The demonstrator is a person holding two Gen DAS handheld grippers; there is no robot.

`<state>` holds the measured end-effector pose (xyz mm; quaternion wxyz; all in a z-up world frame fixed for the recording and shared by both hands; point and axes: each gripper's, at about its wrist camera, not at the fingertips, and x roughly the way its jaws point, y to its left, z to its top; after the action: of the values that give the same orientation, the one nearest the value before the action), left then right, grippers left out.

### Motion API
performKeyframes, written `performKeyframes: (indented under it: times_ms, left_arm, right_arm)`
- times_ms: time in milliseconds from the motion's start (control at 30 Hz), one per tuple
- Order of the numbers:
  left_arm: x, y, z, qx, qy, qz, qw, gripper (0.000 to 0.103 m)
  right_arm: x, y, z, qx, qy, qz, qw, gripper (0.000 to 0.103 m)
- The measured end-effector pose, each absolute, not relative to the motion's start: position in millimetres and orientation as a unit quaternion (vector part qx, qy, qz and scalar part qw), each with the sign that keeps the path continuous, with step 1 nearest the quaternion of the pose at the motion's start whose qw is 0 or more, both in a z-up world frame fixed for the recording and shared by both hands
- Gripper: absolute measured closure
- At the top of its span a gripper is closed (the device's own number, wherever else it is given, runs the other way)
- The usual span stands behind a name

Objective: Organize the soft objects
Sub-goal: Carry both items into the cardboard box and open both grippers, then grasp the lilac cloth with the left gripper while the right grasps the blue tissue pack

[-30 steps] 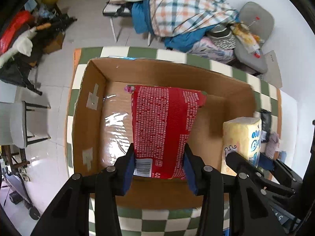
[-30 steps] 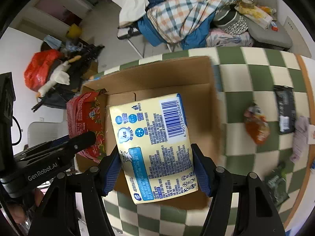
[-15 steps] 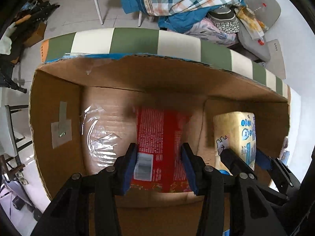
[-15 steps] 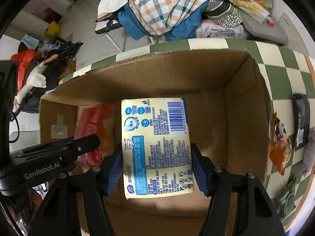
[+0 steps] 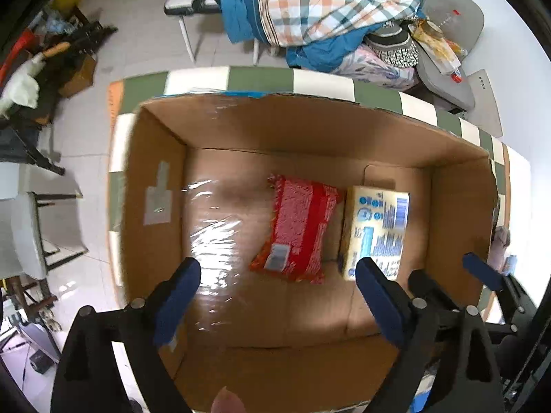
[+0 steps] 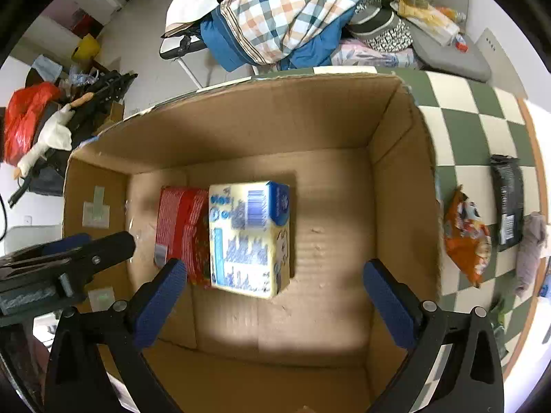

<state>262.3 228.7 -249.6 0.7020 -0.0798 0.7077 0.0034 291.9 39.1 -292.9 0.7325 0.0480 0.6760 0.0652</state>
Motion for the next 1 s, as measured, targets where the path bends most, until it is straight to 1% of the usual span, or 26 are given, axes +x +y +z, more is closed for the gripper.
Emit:
performKeyframes:
  times_ms: [33,100,433,700,867,1000]
  left_arm:
    - [259,229,-246,-0.074,0.703,0.008,0.707,0.008]
    - [249,231,-239,-0.070,0.693,0.015,0.718,0.001]
    - [215,231,-206,-0.066,0.647,0.039,0.758,0.001]
    - [183,221,-168,-0.068,0.620,0.038,0.781,0.001]
    - [173,200,-142,-0.066,0.608,0.036,0.791,0.001]
    - [174,160,-117,-0.045,0.593,0.024,0.804,0.001]
  right_arm:
    - [288,40,-289,0.041,0.672,0.064,0.737,0.000]
    - [280,40,-282,0.032,0.667,0.063,0.742,0.000]
    - [244,38,-250,0.004,0.651,0.062,0.756,0.000]
    - [207,36,-206,0.010,0.619,0.094,0.780,0.000]
    - [192,14,-180,0.042,0.594,0.117,0.795,0.000]
    - [186,-22,-163,0.058,0.577,0.113,0.807,0.000]
